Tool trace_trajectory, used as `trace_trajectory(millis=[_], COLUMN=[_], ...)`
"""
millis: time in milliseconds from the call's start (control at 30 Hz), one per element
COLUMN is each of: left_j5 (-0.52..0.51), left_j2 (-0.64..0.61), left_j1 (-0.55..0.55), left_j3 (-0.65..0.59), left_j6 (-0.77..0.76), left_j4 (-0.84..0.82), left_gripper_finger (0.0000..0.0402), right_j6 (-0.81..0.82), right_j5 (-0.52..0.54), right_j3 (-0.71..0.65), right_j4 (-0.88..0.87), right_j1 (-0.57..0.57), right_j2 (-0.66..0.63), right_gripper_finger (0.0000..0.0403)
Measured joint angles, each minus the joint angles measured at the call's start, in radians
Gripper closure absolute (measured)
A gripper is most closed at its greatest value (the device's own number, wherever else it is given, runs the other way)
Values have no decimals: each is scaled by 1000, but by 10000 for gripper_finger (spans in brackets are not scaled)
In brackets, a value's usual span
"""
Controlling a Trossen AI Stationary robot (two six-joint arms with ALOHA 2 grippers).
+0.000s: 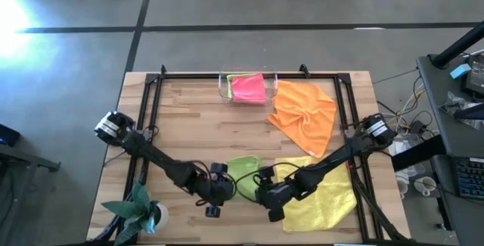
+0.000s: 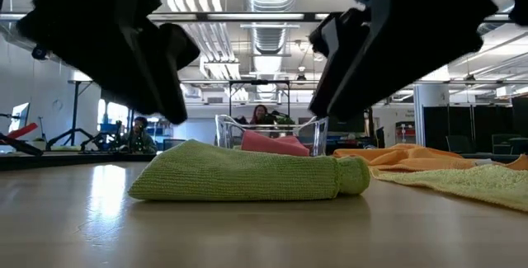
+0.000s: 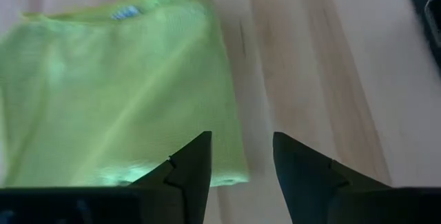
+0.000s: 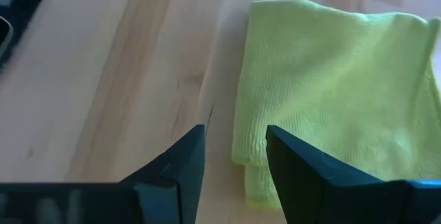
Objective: Fold microfiber towels
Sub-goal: Put the green microfiber towel into the transparent bin
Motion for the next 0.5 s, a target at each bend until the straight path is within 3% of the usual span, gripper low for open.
trace_trajectory(millis=[500], left_j5=[-124], left_j2=[197], left_j1=[-15], left_j3=[102], left_j6=[-27], left_j4=[-100], left_gripper_finger=[263], right_j6=[-29], right_j5=[44], right_j3=[-17], right_j4=[19], right_j1=[-44], right_j2=[79], right_gripper_finger=[257])
